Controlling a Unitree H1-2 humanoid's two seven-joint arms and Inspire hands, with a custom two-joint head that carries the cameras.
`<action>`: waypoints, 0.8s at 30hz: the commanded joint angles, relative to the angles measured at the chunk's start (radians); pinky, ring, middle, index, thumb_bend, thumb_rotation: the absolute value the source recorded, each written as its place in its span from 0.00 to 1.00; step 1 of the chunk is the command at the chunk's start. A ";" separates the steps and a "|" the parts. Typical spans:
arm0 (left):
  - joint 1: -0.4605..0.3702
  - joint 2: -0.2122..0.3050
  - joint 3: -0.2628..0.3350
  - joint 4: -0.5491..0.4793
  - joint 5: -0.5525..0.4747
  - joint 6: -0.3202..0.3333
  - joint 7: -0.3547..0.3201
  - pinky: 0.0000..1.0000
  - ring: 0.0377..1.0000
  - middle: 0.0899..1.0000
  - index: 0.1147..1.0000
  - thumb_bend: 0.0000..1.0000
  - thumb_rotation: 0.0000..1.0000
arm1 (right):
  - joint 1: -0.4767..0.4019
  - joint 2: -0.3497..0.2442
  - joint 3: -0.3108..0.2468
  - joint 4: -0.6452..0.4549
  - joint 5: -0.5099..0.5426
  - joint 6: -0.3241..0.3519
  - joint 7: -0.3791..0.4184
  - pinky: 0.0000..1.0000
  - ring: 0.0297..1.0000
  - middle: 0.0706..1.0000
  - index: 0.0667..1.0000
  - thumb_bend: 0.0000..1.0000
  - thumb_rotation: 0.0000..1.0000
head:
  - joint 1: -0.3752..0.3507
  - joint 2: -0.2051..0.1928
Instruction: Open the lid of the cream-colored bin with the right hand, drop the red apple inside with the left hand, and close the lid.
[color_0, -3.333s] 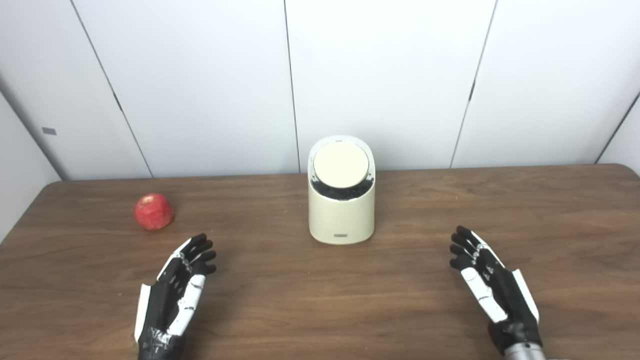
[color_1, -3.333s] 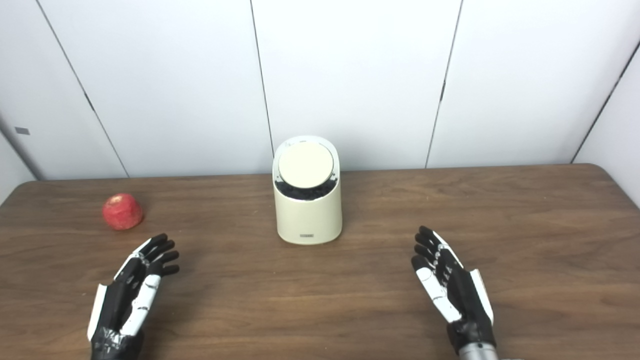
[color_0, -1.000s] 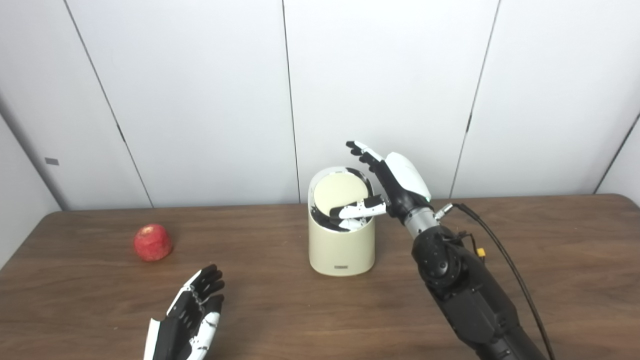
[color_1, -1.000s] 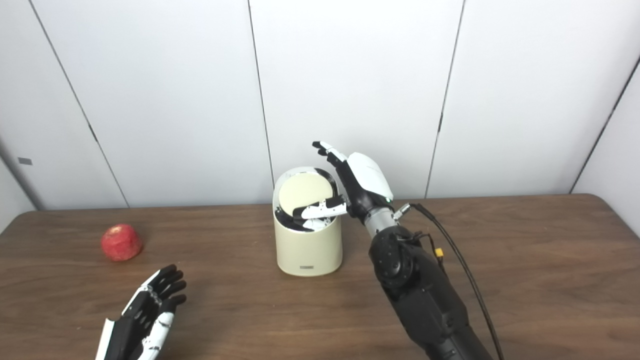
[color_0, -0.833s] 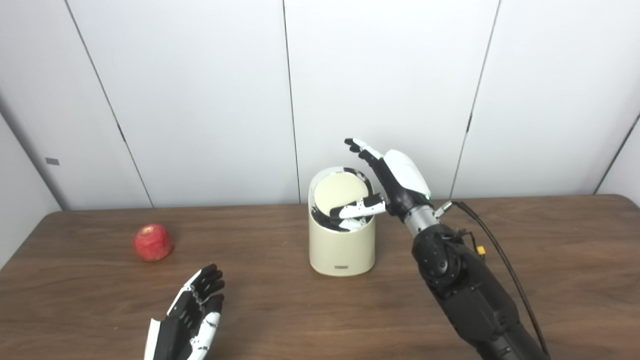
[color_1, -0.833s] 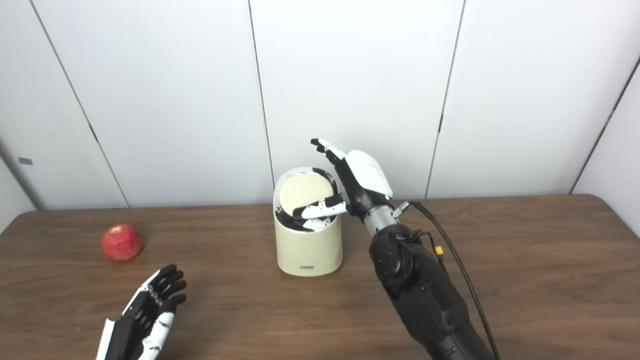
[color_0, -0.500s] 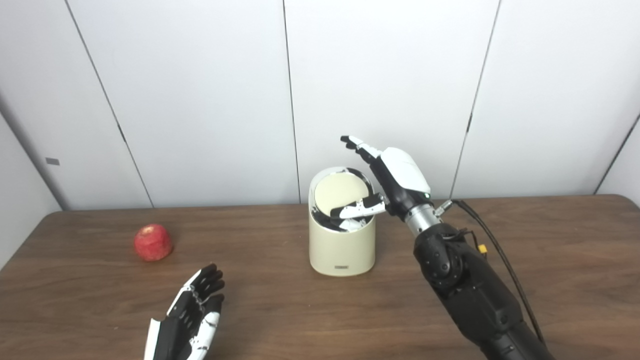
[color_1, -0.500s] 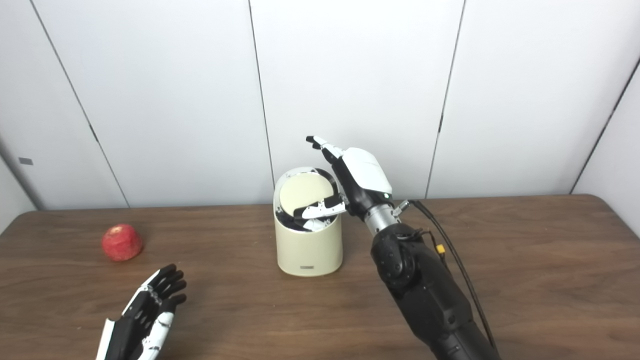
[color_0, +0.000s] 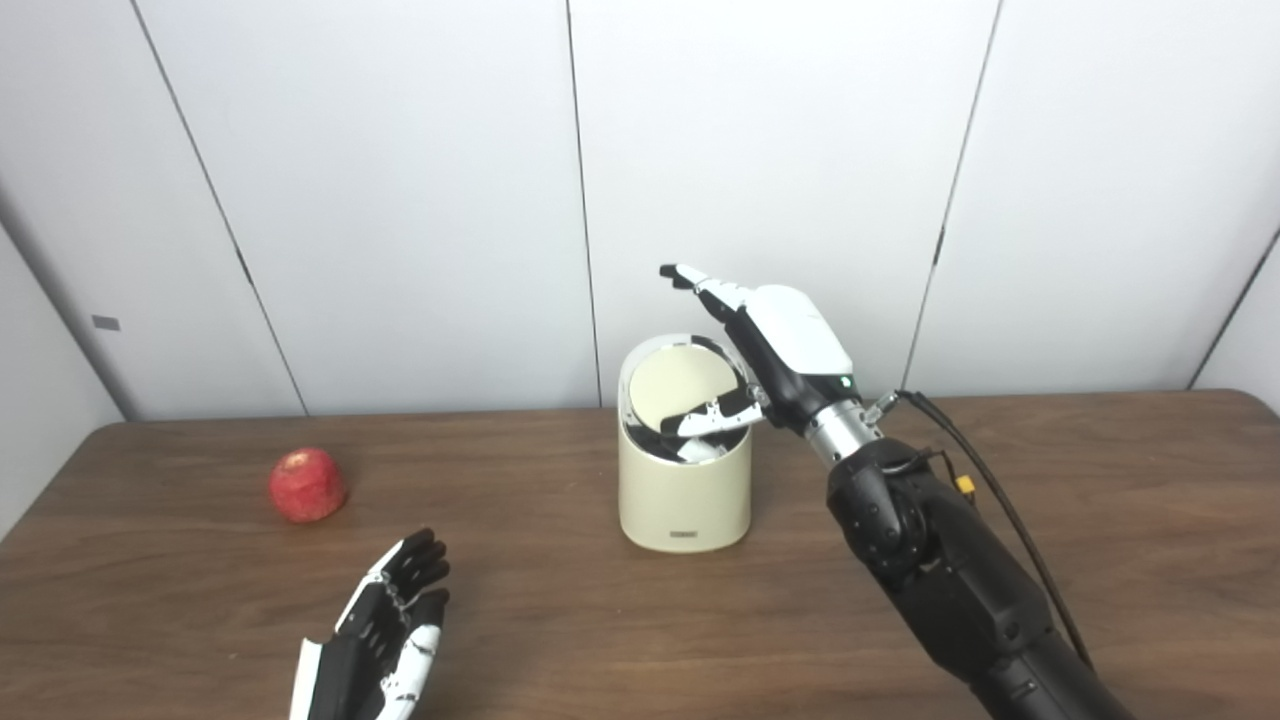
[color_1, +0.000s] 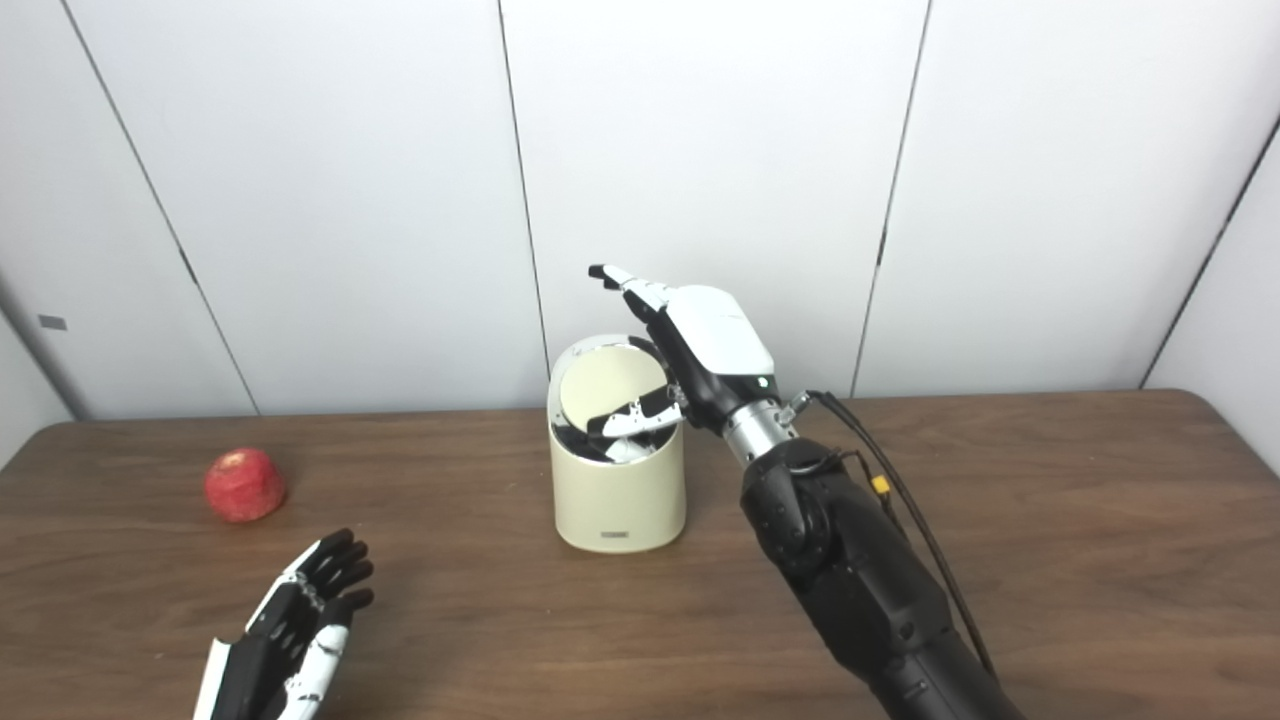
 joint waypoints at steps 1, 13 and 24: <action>0.073 -0.032 -0.017 0.055 0.005 0.009 0.011 0.78 0.81 0.82 0.84 0.37 0.51 | -0.024 -0.039 0.004 0.013 -0.055 0.001 -0.002 0.81 0.85 0.85 0.88 0.97 0.08 | 0.000 0.001; 0.067 -0.033 -0.020 0.071 0.011 -0.006 0.014 0.77 0.81 0.81 0.84 0.37 0.49 | -0.013 0.000 -0.048 -0.022 0.019 0.007 -0.002 0.79 0.84 0.85 0.89 0.92 0.19 | 0.005 0.000; 0.069 -0.028 -0.019 0.067 0.020 -0.005 0.015 0.74 0.79 0.81 0.83 0.34 0.40 | 0.021 0.047 -0.175 -0.102 0.140 0.028 0.007 0.80 0.86 0.85 0.89 0.78 0.23 | 0.008 0.007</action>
